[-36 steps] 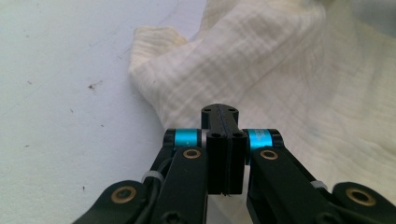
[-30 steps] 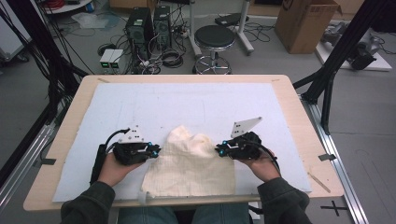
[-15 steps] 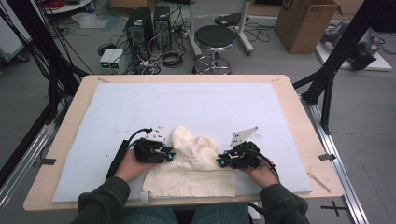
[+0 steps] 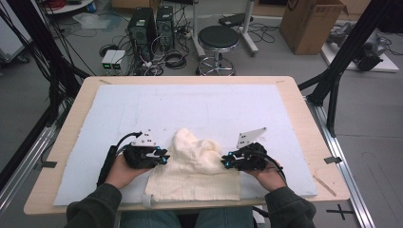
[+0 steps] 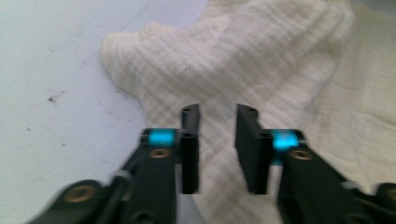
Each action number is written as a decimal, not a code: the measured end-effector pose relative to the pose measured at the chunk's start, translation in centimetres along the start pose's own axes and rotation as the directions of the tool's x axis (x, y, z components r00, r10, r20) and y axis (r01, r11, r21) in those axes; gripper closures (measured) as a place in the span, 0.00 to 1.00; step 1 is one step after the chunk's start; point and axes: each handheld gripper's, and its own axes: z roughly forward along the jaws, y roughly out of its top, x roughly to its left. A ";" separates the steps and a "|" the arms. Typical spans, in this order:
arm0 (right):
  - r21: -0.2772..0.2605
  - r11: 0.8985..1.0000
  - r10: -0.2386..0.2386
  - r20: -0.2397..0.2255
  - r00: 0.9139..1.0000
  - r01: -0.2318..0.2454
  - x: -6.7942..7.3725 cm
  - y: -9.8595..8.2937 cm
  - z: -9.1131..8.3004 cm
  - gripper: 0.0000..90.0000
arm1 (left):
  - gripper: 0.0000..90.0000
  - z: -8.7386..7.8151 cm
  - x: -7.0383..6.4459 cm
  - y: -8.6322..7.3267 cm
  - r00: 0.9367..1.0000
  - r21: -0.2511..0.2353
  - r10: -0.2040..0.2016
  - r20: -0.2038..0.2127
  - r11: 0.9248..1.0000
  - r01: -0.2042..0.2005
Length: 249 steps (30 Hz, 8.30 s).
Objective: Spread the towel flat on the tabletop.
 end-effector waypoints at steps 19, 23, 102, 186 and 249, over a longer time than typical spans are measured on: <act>0.034 0.998 0.047 0.000 0.999 -0.047 -1.5 -0.4 2.3 0.89 | 0.98 3.7 0.8 0.8 0.999 0.090 0.010 -0.032 0.996 -0.007; -0.005 0.999 0.032 0.036 0.999 -0.032 -1.2 -0.1 0.7 0.90 | 0.98 2.0 0.4 0.7 0.998 0.069 0.033 -0.057 0.997 -0.029; 0.016 0.993 0.113 0.065 0.991 -0.114 -3.8 4.5 4.7 0.74 | 0.98 -0.4 1.8 -2.1 0.980 0.011 -0.067 -0.188 0.997 0.071; -0.167 0.952 0.303 0.393 0.868 -0.257 -13.3 4.4 -0.4 0.83 | 0.86 1.4 11.0 4.2 0.866 -0.240 -0.293 -0.405 0.948 0.209; -0.213 0.959 0.230 0.190 0.954 -0.189 -2.6 -2.8 -2.1 0.44 | 0.51 -3.9 0.7 -3.3 0.971 -0.213 -0.165 -0.171 0.969 0.127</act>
